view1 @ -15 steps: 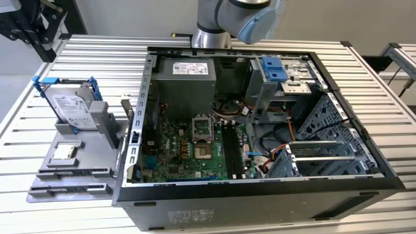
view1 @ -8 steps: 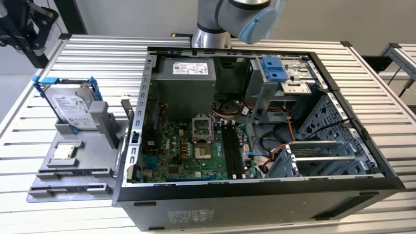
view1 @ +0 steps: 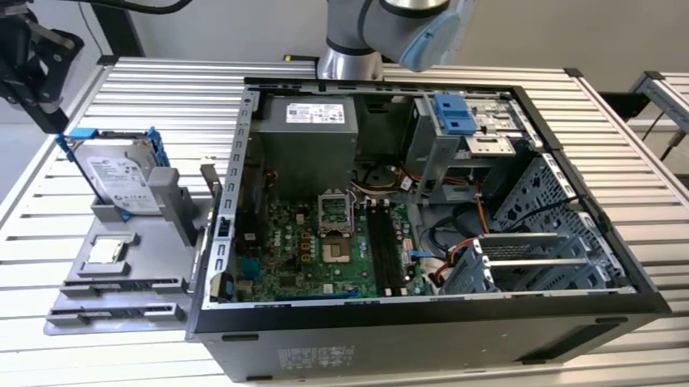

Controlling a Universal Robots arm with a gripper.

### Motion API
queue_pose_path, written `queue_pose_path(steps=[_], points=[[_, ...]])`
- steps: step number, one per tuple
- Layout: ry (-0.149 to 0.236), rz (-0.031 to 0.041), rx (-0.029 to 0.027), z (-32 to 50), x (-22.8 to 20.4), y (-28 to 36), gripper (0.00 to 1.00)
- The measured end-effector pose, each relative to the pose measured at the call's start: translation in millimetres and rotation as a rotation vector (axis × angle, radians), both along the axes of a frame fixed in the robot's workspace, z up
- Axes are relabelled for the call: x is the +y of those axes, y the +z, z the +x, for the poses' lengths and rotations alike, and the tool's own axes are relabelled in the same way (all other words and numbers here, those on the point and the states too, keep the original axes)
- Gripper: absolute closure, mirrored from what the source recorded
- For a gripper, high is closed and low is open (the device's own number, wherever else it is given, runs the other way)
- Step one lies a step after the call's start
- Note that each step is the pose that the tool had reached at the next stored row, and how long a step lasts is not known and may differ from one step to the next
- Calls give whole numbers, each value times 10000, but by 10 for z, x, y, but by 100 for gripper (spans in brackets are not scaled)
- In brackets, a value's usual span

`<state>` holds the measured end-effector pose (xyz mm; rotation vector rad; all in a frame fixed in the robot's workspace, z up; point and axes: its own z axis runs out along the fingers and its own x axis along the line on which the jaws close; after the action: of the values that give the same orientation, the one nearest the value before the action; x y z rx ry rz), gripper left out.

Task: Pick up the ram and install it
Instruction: 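Reach for the ram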

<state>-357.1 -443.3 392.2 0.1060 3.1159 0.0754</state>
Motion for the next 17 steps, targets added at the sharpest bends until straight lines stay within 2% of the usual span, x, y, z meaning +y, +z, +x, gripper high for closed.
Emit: queue_pose_path(steps=[1, 2, 7, 10, 17], points=[[1, -2, 1, 0, -39, 0, 100], [44, 0, 0, 0, -57, -2, 100], [888, -1, -3, -1, -58, -1, 100], [909, 1, -2, 0, -81, -2, 100], [851, 0, 2, -2, -311, -5, 100]])
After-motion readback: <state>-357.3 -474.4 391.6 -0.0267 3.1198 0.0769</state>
